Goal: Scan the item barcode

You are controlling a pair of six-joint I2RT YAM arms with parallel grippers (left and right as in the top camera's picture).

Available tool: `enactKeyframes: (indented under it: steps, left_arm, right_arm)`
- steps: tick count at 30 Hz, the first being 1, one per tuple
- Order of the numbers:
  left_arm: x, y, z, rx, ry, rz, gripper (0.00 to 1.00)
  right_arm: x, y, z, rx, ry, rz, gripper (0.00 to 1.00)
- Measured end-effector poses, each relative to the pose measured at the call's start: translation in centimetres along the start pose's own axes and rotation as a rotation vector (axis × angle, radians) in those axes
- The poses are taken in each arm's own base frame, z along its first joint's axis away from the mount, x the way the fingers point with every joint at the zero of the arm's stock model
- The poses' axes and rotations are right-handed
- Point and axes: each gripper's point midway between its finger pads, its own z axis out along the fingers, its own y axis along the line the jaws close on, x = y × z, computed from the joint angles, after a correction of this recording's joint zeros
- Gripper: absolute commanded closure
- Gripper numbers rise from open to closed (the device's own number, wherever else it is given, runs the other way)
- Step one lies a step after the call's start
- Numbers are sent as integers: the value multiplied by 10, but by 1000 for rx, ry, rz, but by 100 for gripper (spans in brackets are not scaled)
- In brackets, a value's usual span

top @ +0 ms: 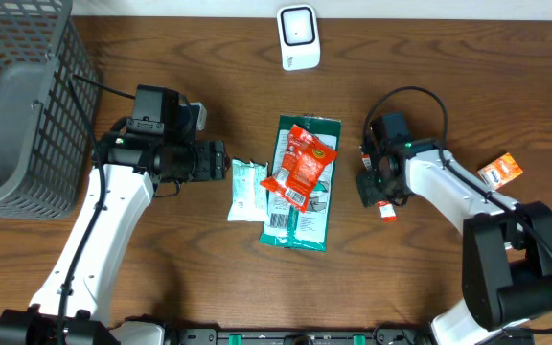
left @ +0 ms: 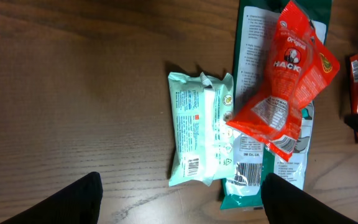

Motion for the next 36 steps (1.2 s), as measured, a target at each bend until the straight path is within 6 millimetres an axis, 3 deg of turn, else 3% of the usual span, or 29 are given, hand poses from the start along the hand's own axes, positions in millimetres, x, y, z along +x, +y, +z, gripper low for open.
enactKeyframes:
  steps: [5,12,16,18,22,32,36]
  left_arm:
    - [0,0,0,0,0,0,18]
    - [0,0,0,0,0,0,18]
    - [0,0,0,0,0,0,18]
    - [0,0,0,0,0,0,18]
    - [0,0,0,0,0,0,18]
    - [0,0,0,0,0,0,18]
    - [0,0,0,0,0,0,18]
  right_arm:
    - [12,-1,-12,1,39,29,44]
    - [19,1,11,-7,3,56,60]
    - [9,4,11,-11,-52,56,74]
    - [8,4,11,-9,-58,51,73]
    - [9,2,11,12,-56,44,62]
    - [17,-3,7,41,-11,41,65]
    - [10,0,-1,40,-17,32,67]
